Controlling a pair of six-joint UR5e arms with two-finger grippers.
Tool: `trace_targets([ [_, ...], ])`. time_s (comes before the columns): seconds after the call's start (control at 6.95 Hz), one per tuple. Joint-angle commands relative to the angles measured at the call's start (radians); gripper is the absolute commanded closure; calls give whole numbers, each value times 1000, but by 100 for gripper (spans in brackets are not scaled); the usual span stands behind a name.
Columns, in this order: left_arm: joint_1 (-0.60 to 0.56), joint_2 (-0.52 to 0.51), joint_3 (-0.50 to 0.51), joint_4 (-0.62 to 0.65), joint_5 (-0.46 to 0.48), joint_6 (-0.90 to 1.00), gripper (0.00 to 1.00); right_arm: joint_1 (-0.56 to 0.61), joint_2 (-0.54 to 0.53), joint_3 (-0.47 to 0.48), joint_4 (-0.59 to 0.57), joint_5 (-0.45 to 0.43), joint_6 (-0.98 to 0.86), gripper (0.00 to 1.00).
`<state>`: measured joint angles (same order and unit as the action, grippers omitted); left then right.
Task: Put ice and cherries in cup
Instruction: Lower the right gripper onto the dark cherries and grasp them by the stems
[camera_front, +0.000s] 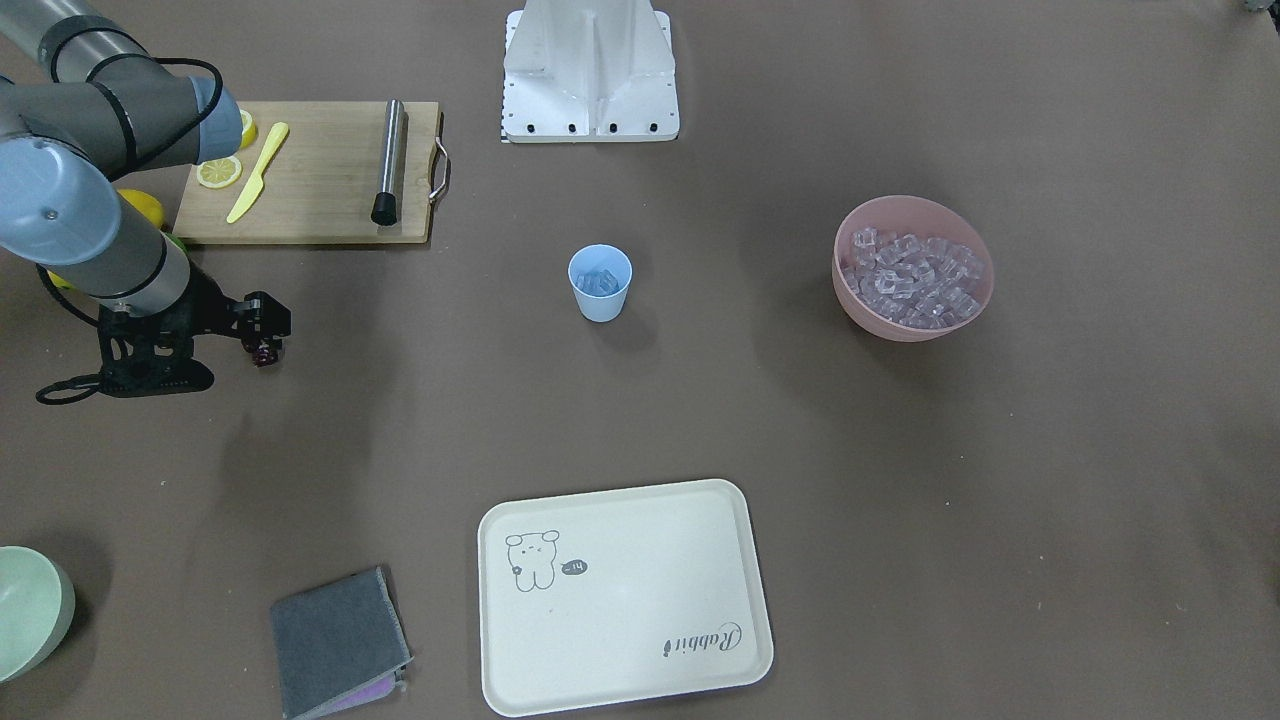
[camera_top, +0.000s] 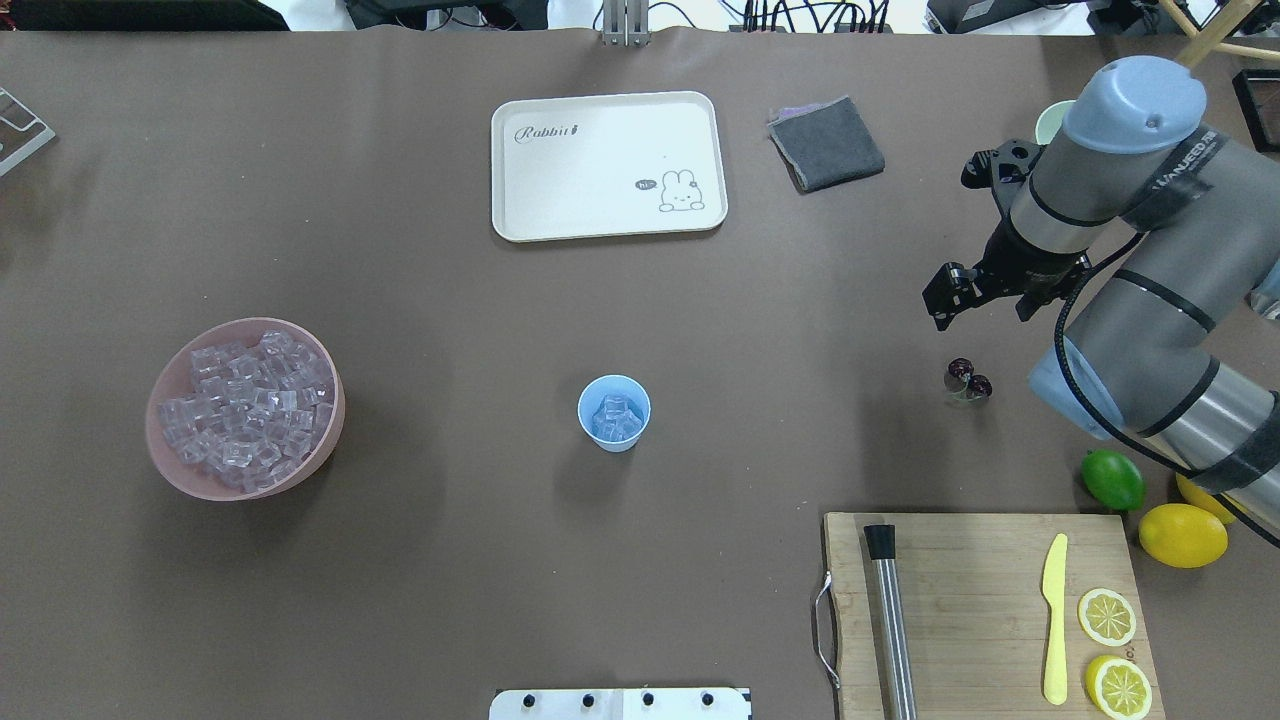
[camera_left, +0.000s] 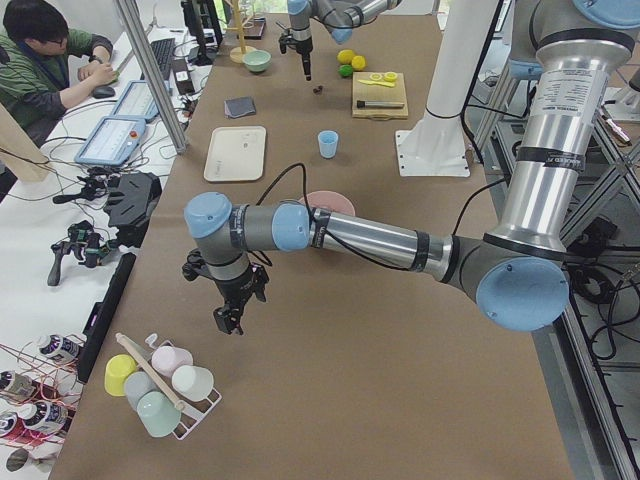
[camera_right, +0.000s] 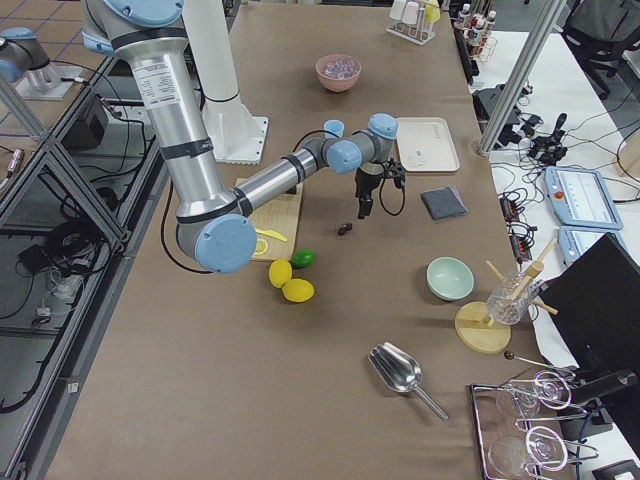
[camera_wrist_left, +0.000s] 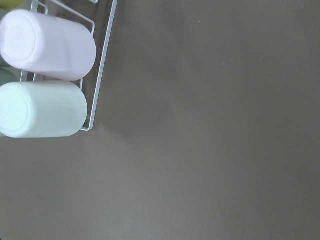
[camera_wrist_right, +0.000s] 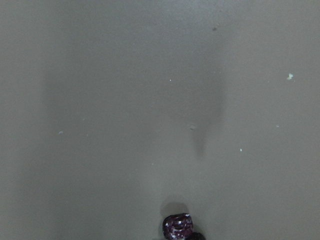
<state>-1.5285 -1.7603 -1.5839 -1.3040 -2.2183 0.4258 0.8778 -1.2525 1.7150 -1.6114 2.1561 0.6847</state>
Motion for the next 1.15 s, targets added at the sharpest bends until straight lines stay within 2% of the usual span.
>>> trace_targets([
  [0.0,-1,-1,2,-1,0,5,3,-16,-16,-168,240,-24,53,0],
  [0.29,-2,-10,2,0,0,5,3,-14,-70,-170,335,-13,168,0],
  [0.58,-2,-5,-2,2,0,4,3,-14,-71,-134,337,36,283,0],
  [1.01,-1,2,2,0,0,5,3,-17,-134,-54,335,36,285,0],
])
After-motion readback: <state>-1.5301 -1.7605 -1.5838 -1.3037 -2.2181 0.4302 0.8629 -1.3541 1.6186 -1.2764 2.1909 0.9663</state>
